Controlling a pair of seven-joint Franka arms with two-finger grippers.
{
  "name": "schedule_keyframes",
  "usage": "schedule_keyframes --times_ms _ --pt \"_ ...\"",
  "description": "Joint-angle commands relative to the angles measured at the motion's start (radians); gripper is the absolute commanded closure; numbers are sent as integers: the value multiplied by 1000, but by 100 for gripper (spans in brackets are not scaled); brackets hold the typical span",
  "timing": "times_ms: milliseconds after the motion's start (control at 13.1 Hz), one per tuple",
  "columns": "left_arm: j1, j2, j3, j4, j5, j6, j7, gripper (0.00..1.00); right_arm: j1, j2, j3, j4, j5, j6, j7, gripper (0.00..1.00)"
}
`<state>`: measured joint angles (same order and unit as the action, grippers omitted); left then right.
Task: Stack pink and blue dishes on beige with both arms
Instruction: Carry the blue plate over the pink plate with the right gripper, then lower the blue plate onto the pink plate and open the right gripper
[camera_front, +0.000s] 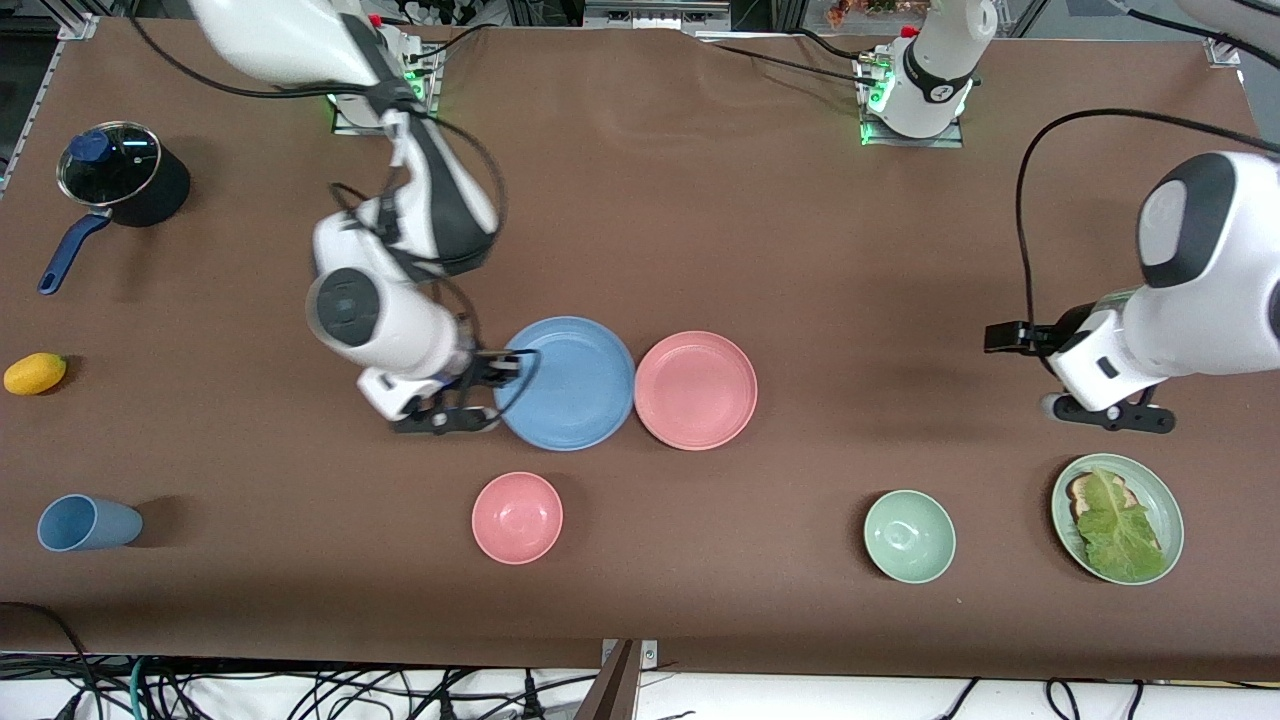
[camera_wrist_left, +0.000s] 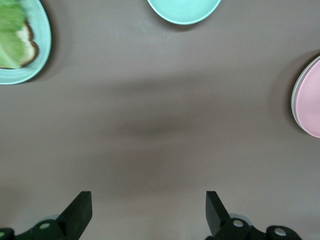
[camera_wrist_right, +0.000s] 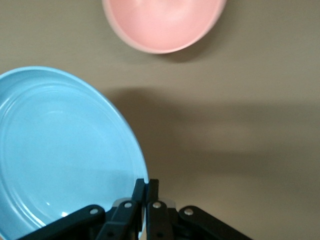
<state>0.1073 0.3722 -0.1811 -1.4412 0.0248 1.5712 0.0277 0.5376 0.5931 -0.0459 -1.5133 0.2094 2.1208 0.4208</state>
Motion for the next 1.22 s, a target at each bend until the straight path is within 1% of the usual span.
schedule_keyframes --times_ms 0,229,381,457,686,914,1143 --pt "6 -53 -5 24 26 -48 1 0 89 63 -11 39 5 83 157 100" --pt "14 -113 12 24 17 -53 4 0 163 108 -12 54 5 152 291 100" --pt "20 -172 17 25 17 -60 4 0 189 145 -12 93 4 162 352 100" --pt "23 -203 31 21 8 -77 1 0 203 158 -12 97 4 166 374 100" --pt "22 -216 31 13 7 -80 -8 0 220 194 -14 110 4 225 418 100" --pt "9 -248 31 21 14 -89 0 0 220 232 -15 157 4 226 418 100" --pt "9 -274 40 22 21 -89 -3 0 220 243 -15 162 4 226 418 100"
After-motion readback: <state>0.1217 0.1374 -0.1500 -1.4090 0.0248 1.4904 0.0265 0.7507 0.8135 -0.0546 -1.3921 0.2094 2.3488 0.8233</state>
